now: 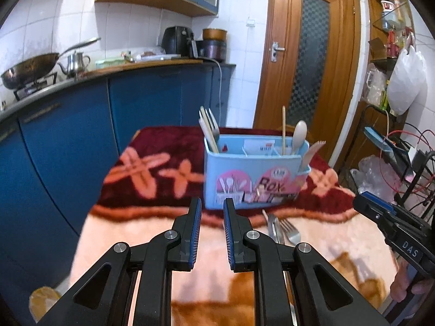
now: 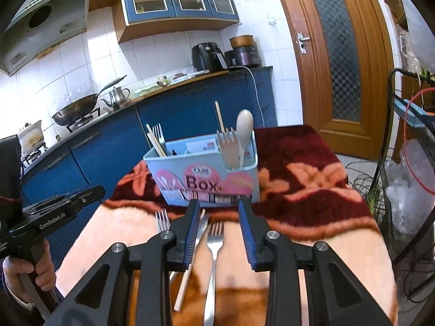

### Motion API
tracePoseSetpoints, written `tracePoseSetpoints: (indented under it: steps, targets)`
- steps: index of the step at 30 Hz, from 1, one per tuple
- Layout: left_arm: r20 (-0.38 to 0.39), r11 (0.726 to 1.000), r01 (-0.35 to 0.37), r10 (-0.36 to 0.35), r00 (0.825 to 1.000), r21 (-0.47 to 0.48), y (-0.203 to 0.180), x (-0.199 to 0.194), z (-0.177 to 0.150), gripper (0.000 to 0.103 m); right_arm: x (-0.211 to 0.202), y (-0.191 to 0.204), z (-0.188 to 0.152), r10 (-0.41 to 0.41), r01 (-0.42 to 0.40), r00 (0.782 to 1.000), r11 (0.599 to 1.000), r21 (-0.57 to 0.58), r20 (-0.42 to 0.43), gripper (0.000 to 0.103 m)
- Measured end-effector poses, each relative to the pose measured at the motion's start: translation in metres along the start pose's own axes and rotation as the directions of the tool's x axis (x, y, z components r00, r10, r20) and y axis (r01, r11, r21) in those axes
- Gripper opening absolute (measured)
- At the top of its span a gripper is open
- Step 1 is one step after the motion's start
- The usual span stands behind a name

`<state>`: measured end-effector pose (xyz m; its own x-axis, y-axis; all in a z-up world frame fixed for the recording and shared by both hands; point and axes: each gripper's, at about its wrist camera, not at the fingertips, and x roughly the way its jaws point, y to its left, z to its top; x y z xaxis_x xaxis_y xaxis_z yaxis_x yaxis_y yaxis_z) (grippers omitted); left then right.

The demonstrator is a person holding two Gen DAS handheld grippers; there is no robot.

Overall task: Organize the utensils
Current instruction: 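Move both open tools back over the loose forks and knife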

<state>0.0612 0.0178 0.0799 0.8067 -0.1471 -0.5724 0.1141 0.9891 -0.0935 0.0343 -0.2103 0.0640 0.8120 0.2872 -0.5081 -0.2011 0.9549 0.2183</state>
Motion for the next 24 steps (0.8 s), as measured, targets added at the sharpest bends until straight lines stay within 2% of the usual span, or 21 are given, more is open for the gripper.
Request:
tracePoseSetpoints:
  steps: [6,9,12,17,20,24]
  targets:
    - [-0.081,1.0,0.019,-0.02,0.996,-0.013,-0.001,0.028,-0.014,0.017,0.009,-0.012,-0.013,-0.022,0.023,0.999,0.999,0.025,-0.046,0.035]
    - [-0.143,1.0,0.008,-0.01,0.99,-0.015,-0.001,0.048,-0.021,0.019,0.017,-0.02,-0.021,-0.031,0.034,0.997,0.999,0.038,-0.075,0.035]
    - [-0.197,0.999,0.029,-0.035,0.98,-0.034,0.001,0.065,-0.028,0.019,0.024,-0.026,-0.027,-0.038,0.043,0.995,0.998,0.049,-0.095,0.035]
    - [-0.238,0.998,0.045,-0.054,0.97,-0.043,0.002,0.085,-0.034,0.038,0.034,-0.033,-0.035,-0.046,0.054,0.99,0.997,0.063,-0.13,0.036]
    - [-0.262,0.998,0.043,-0.053,0.964,-0.045,0.004,0.097,-0.034,0.038,0.039,-0.036,-0.039,-0.047,0.057,0.988,0.996,0.067,-0.145,0.037]
    - [-0.276,0.995,0.071,-0.089,0.957,-0.072,0.008,0.11,-0.031,0.039,0.043,-0.037,-0.04,-0.05,0.061,0.987,0.996,0.068,-0.155,0.038]
